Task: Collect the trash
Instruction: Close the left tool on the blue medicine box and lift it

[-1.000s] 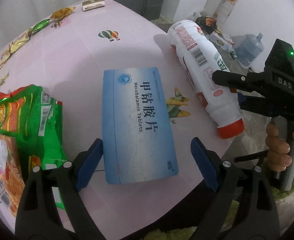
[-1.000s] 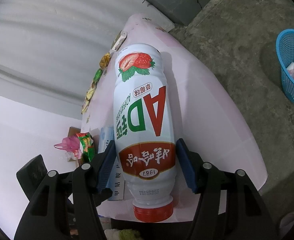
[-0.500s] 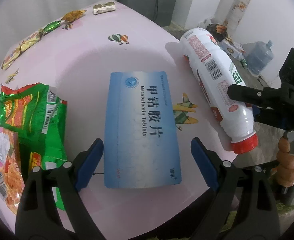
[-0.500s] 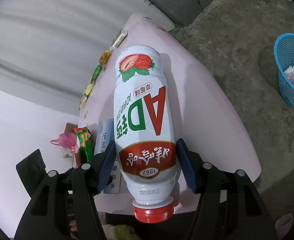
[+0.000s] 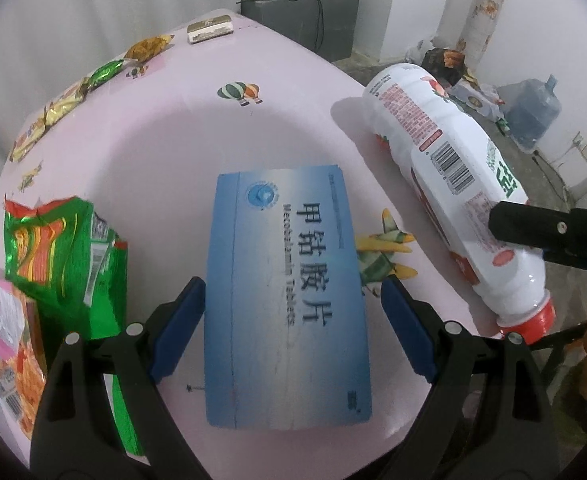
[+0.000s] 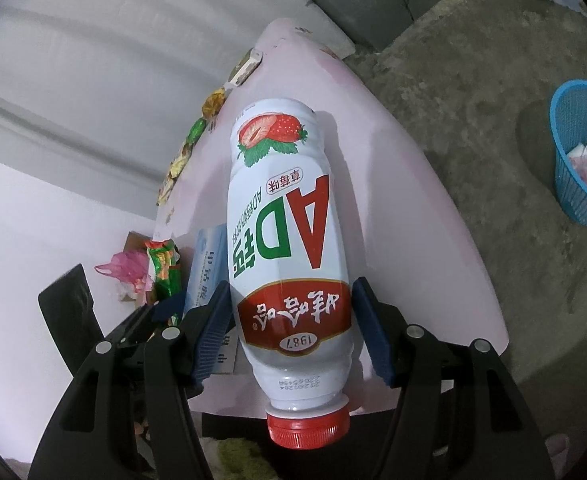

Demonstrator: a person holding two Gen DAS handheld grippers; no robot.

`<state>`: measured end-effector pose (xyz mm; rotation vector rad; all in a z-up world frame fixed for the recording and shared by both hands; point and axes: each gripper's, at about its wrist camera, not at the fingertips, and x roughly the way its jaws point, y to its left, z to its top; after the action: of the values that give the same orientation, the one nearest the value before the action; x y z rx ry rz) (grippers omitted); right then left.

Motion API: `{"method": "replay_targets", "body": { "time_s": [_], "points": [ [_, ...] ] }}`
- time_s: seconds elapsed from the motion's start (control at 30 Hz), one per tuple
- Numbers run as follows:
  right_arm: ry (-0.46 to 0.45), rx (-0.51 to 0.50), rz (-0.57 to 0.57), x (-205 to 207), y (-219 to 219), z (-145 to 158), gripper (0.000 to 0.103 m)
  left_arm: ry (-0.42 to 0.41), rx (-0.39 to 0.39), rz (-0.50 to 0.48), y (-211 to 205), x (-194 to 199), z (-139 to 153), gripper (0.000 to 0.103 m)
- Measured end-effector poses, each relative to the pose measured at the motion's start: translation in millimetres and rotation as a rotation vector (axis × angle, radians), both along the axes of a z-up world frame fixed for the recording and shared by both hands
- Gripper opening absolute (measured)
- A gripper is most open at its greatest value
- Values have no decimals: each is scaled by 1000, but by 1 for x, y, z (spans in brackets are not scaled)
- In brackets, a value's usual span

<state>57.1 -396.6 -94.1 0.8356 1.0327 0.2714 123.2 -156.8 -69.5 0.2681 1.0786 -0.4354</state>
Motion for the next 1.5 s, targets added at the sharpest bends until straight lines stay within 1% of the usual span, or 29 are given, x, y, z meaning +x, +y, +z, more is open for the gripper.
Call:
{"method": "replay_targets", "body": {
  "time_s": [0.07, 0.17, 0.27, 0.47, 0.67, 0.83, 0.97, 1.37, 1.5],
  "points": [
    [0, -13, 12, 1, 1, 1, 61, -6, 9, 4, -2, 1, -1, 84],
    [-1, -49, 19, 2, 4, 4, 63, -8, 22, 8, -6, 2, -4, 79],
    [-3, -73, 25, 4, 5, 8, 64, -4, 29, 17, -6, 3, -7, 73],
    [-6, -88, 35, 11, 5, 12, 64, 7, 11, 34, -2, 6, -8, 69],
    [8, -89, 39, 22, 7, 12, 64, 17, 4, 44, -1, 6, -8, 68],
    [17, -117, 53, 27, 13, 11, 64, 20, 8, 40, -1, 6, -9, 69],
    [24, -119, 53, 31, 17, 9, 64, 23, 4, 43, 1, 6, -9, 69],
    [25, -104, 41, 32, 15, 7, 63, 19, 5, 42, 1, 6, -9, 68],
    [24, -108, 44, 31, 16, 6, 63, 14, 2, 39, 1, 5, -9, 67]
  ]
}}
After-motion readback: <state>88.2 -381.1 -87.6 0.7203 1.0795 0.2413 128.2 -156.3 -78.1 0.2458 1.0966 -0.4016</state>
